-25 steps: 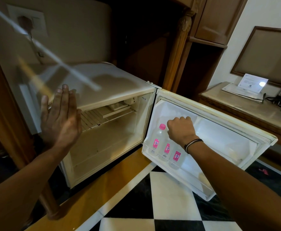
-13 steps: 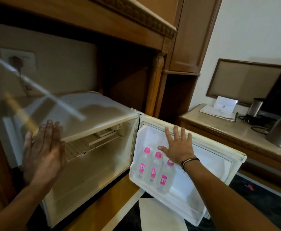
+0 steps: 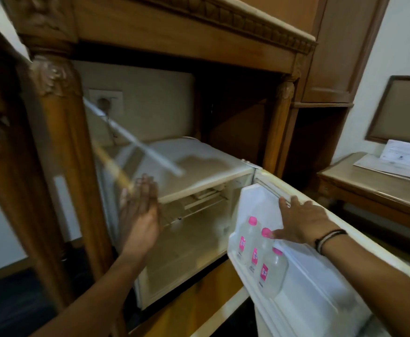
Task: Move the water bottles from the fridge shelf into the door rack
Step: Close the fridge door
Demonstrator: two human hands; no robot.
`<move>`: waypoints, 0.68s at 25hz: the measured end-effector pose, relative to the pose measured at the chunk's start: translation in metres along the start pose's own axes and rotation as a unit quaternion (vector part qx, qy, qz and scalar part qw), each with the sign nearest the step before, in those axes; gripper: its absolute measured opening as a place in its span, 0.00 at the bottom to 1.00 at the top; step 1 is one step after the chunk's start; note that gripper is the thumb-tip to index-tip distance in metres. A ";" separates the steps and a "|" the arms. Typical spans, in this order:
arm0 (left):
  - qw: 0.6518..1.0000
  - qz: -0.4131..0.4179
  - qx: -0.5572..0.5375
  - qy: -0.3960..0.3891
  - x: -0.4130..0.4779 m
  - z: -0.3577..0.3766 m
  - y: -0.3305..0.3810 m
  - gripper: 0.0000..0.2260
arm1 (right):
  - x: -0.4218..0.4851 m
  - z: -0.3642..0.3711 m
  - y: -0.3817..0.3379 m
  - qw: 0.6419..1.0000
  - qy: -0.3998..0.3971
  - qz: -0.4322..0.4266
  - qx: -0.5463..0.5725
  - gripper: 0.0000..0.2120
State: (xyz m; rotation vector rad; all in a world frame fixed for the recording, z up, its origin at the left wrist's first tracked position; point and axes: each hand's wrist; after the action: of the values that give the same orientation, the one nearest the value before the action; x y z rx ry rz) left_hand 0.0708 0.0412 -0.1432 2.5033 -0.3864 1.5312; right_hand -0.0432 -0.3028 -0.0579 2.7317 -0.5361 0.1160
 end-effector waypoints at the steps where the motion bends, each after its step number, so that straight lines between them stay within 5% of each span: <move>1: 1.000 -0.007 0.001 -0.009 0.002 -0.002 0.002 0.28 | -0.002 -0.008 -0.005 1.000 -0.003 -0.029 -0.006 0.55; 8: 0.996 -0.018 0.012 -0.090 0.006 -0.009 0.003 0.30 | -0.001 -0.053 -0.034 0.976 -0.058 -0.189 0.093 0.46; 13: 0.993 0.002 0.023 -0.115 0.016 -0.019 -0.001 0.29 | 0.008 -0.054 -0.059 0.962 -0.001 -0.240 0.127 0.40; 17: 0.984 -0.021 -0.042 -0.169 0.028 -0.027 -0.007 0.28 | 0.012 -0.036 -0.084 0.926 0.129 -0.285 0.210 0.35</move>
State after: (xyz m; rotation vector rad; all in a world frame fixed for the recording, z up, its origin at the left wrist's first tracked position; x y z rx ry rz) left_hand 0.0629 0.0516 -0.1059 2.6844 -0.4318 1.0484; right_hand -0.0004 -0.2212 -0.0500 3.0825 0.4112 0.4784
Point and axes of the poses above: each hand's wrist, its own x-axis towards the middle knuckle, its own z-axis out of the palm, y = z × x, and after that the axes turned 14 degrees about y, right-handed
